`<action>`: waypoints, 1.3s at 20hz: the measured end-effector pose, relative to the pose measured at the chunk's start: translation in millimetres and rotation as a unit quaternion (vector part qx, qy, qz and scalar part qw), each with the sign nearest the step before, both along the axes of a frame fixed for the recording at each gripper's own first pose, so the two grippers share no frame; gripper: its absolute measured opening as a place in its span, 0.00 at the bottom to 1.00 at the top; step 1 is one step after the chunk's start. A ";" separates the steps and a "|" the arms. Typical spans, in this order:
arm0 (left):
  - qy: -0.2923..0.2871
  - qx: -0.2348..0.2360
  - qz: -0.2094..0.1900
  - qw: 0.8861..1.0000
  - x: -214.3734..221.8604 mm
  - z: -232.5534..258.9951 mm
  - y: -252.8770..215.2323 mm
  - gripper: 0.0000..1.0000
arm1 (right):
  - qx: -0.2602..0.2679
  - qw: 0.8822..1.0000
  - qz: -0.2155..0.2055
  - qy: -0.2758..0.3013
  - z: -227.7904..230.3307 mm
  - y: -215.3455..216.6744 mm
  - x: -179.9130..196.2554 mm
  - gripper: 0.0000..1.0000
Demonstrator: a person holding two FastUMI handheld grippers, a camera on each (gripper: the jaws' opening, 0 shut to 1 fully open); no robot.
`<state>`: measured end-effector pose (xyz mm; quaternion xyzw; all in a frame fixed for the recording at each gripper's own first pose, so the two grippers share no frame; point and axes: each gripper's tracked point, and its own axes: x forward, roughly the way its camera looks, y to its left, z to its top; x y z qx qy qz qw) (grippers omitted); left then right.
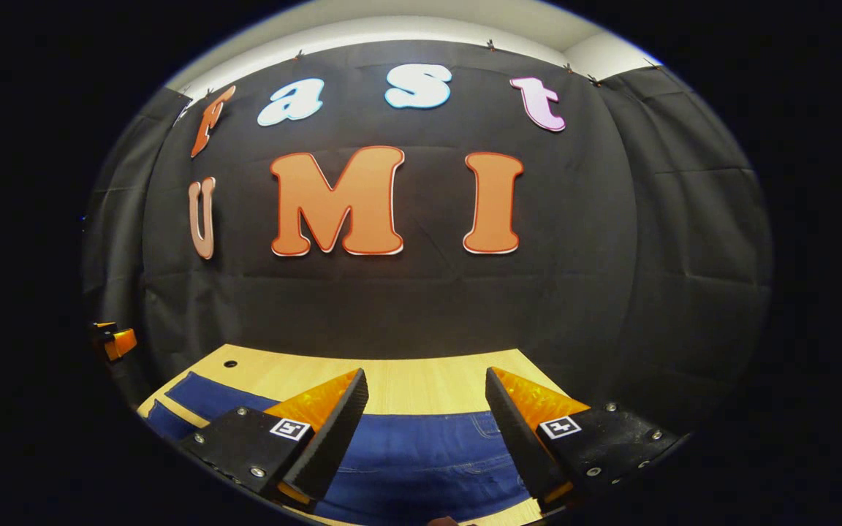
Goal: Grasp the waist and the cuffs of the jeans and fold them to make the two legs overlap; first hold the waist and fold one-third of the jeans toward the cuffs, then hold the cuffs and fold the remaining one-third in the same direction to finish folding.
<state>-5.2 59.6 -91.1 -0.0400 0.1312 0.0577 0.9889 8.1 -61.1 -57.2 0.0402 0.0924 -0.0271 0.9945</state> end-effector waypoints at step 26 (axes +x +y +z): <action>0.330 -0.348 0.212 0.852 -112.4 -265.3 106.9 0.98 | 0.292 0.881 -0.119 0.353 -243.8 -102.9 -42.1 0.98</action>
